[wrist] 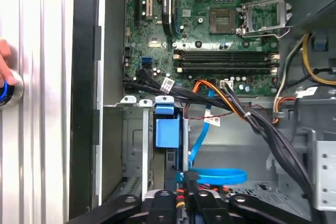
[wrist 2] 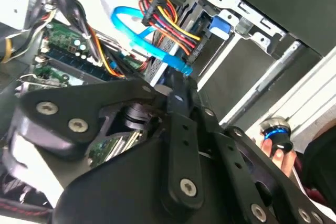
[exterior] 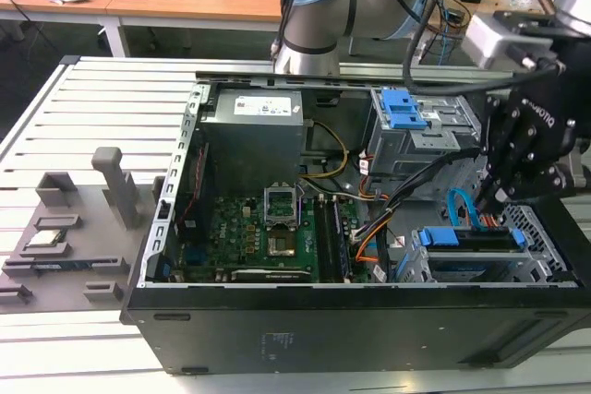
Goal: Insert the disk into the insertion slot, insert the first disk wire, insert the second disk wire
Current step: 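Insert the second disk wire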
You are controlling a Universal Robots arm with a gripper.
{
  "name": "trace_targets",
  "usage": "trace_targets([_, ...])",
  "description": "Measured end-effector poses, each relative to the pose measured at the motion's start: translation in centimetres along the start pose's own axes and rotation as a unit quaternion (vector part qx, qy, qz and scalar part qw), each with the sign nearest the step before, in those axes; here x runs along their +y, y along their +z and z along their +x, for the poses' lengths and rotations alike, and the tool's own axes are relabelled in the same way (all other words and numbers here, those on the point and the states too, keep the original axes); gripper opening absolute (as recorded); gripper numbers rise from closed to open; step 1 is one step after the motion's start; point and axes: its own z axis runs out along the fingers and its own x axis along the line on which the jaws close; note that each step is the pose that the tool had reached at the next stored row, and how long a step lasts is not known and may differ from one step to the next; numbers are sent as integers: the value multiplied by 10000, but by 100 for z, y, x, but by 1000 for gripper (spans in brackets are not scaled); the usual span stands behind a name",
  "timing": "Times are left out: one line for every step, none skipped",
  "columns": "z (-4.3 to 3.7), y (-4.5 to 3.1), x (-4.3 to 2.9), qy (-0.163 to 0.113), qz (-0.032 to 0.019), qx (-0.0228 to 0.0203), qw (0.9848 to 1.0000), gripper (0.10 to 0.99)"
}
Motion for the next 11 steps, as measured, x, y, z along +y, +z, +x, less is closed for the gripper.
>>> trace_targets([-6,-40,2,0,0,0,10000,220])
trace_targets([-11,-120,6,0,0,0,10000,106])
trace_targets([-9,-159,8,0,0,1,10000,106])
trace_targets([-7,-193,10,0,0,0,10000,106])
trace_targets([-3,-244,12,0,0,0,10000,106])
trace_targets([-1,-262,13,0,0,0,10000,106])
trace_targets([-1,-264,13,0,0,-1,10000,106])
trace_targets([-1,-265,13,0,0,-1,10000,106])
trace_targets([-1,-265,13,0,0,-1,10000,106])
trace_targets([-1,-265,13,0,0,-2,10000,106])
trace_targets([-1,-265,14,0,0,-2,10000,106])
